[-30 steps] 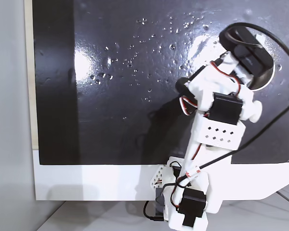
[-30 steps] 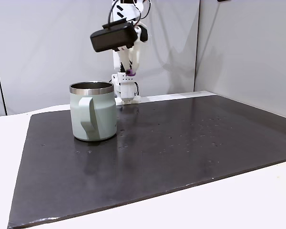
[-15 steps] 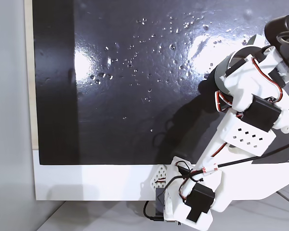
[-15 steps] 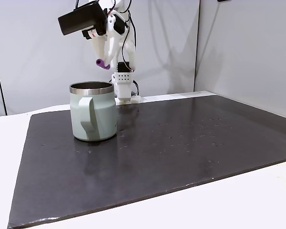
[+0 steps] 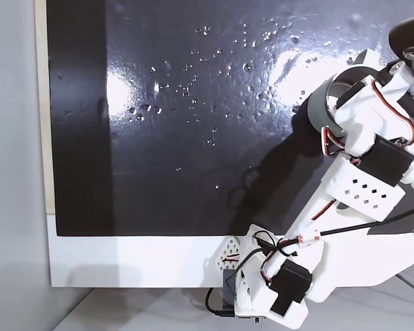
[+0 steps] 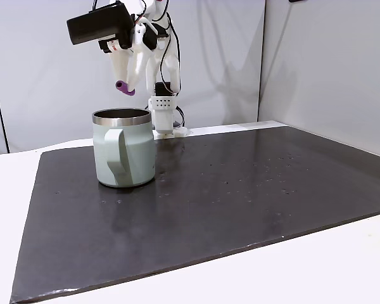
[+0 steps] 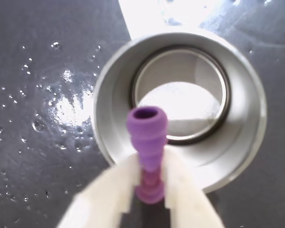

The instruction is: Grasp a pengrip and put it in the cup.

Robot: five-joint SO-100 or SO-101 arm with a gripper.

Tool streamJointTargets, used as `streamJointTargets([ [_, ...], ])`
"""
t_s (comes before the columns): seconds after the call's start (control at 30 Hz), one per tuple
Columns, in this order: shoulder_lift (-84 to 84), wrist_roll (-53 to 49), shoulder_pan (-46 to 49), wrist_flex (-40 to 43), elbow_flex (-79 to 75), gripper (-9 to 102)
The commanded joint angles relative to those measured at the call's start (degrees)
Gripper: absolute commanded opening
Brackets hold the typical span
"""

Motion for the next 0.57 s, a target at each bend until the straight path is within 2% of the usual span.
streamJointTargets([
  [0.0, 0.5, -0.8, 1.0, -1.9, -4.2, 25],
  [0.07, 0.5, -0.8, 1.0, -1.9, -4.2, 28],
  [0.53, 0.5, -0.9, 1.0, -2.0, -4.0, 28],
])
